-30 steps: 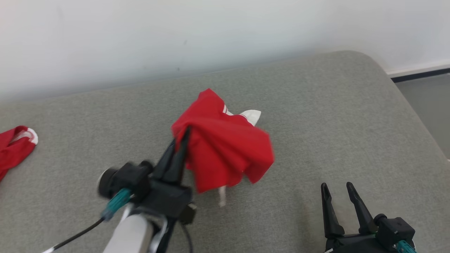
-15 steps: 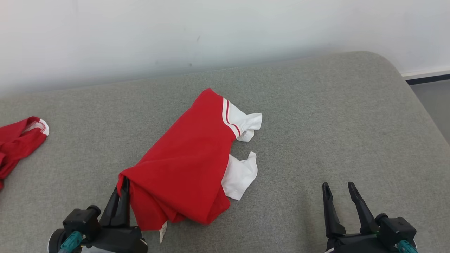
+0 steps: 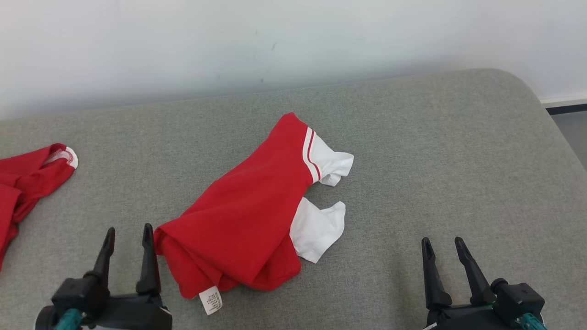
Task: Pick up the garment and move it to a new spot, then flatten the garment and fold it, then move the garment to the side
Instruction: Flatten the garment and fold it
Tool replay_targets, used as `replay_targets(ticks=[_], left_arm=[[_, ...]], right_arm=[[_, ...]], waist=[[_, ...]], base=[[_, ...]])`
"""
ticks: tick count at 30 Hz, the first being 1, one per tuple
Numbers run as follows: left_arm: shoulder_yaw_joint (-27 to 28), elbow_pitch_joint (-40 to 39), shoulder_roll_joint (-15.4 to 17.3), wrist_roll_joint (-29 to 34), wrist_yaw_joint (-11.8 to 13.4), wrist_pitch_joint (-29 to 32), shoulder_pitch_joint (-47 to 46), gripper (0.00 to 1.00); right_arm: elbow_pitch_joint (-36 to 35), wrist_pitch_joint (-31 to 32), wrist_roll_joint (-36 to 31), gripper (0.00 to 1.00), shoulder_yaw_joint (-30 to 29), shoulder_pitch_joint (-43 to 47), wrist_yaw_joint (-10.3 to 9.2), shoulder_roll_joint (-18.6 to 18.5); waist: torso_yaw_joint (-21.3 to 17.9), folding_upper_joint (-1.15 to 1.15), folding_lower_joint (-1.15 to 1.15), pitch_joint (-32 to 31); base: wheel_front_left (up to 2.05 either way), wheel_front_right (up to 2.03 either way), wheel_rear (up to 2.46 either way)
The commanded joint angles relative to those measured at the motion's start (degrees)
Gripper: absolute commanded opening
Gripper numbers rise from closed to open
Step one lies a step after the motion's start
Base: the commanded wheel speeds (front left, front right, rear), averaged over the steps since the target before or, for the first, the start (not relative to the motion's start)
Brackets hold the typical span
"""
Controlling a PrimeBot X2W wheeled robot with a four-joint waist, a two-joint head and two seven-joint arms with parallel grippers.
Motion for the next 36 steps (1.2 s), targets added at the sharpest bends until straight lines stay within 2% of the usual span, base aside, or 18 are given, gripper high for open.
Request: replay_targets(ticks=[1, 3, 8, 12, 16, 22, 30, 31, 32, 33, 34, 36], left_arm=[[-0.42, -0.91, -0.65, 0.28, 0.14, -0.09, 1.53, 1.00], [-2.59, -1.81, -1.09, 0.45, 0.08, -0.09, 2.86, 1.00], [-13.09, -2.23, -1.51, 0.09, 0.05, -0.09, 5.62, 1.00], [-18.04, -1.71, -1.74, -0.70, 0.04, -0.09, 7.28, 1.00], [-20.58, 0.25, -1.76, 0.41, 0.04, -0.09, 8.57, 1.00], [-20.97, 3.48, -1.85, -0.14, 0.30, -0.09, 6.94, 1.00], [-22.44, 7.90, -1.84, -2.84, 2.53, -0.09, 2.34, 1.00], [-22.27, 8.58, -1.83, -3.23, 2.89, -0.09, 1.99, 0.87], [-22.09, 9.25, -1.84, -3.42, 2.88, -0.09, 1.56, 0.46], [-21.85, 9.78, -1.85, -3.60, 2.75, -0.09, 1.02, 0.11], [-21.17, 9.83, -1.86, -3.59, 2.68, -0.10, 0.44, 0.00], [-19.46, 8.65, -1.80, -3.17, 2.60, -0.09, -0.12, 0.00]], right_arm=[[-0.04, -0.13, 0.42, 1.00, -0.03, 0.24, 0.20, -0.06], [-0.03, -0.13, 0.43, 1.00, -0.12, 0.27, 0.20, -0.05], [0.00, -0.12, 0.57, 1.00, 0.17, 0.59, 0.20, -0.05], [-0.03, -0.13, 0.40, 1.00, 0.35, 0.54, 0.20, -0.06], [-0.09, -0.13, 0.31, 1.00, 0.04, 0.74, 0.20, -0.06], [0.33, -0.12, 0.24, 1.00, 0.03, 0.54, 0.20, -0.06], [0.35, -0.13, -0.48, 1.00, 0.43, 0.56, 0.20, -0.06], [0.32, -0.13, -0.56, 1.00, 0.38, 0.72, 0.20, -0.05], [0.28, -0.13, -0.61, 1.00, 0.33, 0.79, 0.20, -0.05], [0.21, -0.13, -0.58, 1.00, 0.21, 0.82, 0.20, -0.06], [0.11, -0.13, -0.55, 1.00, -0.03, 0.89, 0.20, -0.06], [-0.01, -0.13, -0.46, 1.00, -0.64, 1.07, 0.20, -0.05]], waist=[[0.21, 0.00, 0.00, -0.02], [0.41, 0.00, 0.00, -0.08], [0.54, 0.00, 0.00, -0.28], [0.03, 0.00, 0.00, -0.33], [-0.40, 0.00, 0.00, -0.11], [-0.96, 0.00, 0.00, -0.17], [-2.34, 0.00, 0.00, -0.78], [-2.43, 0.00, 0.00, -0.85], [-2.50, 0.00, 0.00, -0.84], [-2.51, 0.00, 0.00, -0.79], [-2.37, 0.00, 0.00, -0.72], [-1.75, 0.00, 0.00, -0.67]], base=[[0.00, 0.00, 0.00], [0.00, 0.00, 0.00], [0.00, 0.00, 0.00], [0.00, 0.00, 0.00], [0.00, 0.00, 0.00], [0.00, 0.00, 0.00], [0.00, 0.00, 0.00], [0.00, 0.00, 0.00], [0.00, 0.00, 0.00], [0.00, 0.00, 0.00], [0.00, 0.00, 0.00], [0.00, 0.00, 0.00]])
